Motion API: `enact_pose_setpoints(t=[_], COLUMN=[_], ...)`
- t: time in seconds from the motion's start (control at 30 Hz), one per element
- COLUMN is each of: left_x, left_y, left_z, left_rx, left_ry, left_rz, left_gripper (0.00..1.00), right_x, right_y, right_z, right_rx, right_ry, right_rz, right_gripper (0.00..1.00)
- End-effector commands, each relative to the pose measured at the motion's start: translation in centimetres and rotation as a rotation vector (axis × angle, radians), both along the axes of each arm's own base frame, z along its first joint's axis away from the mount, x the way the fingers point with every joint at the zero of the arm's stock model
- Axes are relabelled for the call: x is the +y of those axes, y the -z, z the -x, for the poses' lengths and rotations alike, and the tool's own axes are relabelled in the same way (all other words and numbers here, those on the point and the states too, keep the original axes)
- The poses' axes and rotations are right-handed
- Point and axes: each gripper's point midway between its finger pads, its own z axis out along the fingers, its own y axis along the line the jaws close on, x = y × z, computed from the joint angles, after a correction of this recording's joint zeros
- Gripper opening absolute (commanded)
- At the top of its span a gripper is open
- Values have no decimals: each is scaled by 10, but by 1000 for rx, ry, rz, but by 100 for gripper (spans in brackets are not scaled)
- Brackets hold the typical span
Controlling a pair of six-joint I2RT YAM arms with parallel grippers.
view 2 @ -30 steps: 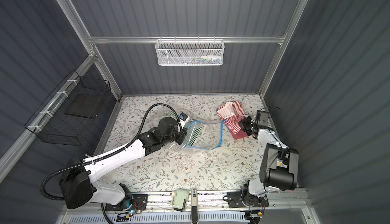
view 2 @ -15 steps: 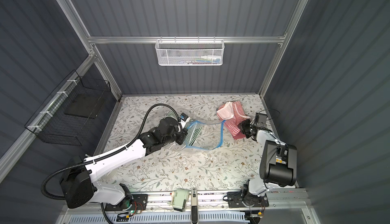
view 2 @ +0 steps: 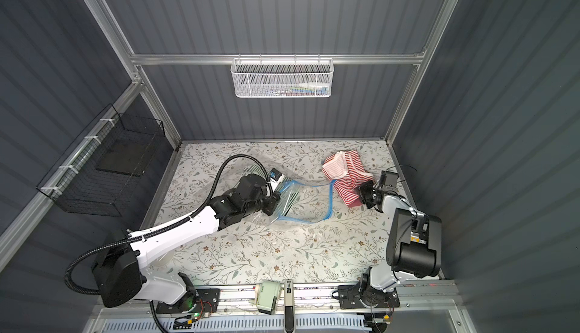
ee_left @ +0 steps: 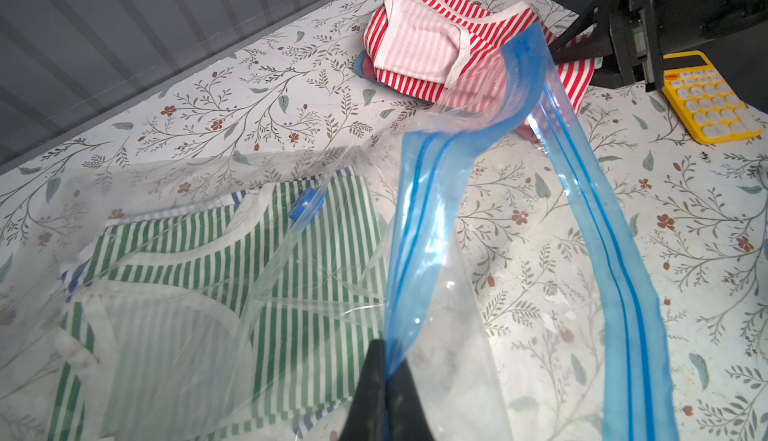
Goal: Take the tank top out of the vacuum bag
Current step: Place the tank top on the tank top.
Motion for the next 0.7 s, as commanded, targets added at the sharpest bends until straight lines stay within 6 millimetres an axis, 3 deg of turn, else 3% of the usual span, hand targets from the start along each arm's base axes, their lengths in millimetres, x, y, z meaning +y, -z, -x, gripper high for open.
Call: enact_pose_setpoints(t=[0.0,0.1,0.2,0.37,0.67], left_x=[-4,-4,-4,-7,-7], left_y=[-6,-5,-4,-2,-1], left_z=[-3,-2,-3,-3,-4], left_rx=[6,5,6,11,11], left_ry=[4,5,5,11,12], left_rz=[18,17,19,19,13], left_gripper=[0,0,0,0,0], right_x=[-11,-18,-25,-42,-79], right_y=[-2,-1,0,-2,-4], right_z=[9,18,29,41,34], right_rx=[-3,2,2,-14,-51], right_ry=[21,34,59,104,179], right_rz=[16,22,16,27,-10], right_gripper=[28,35,48,56,59])
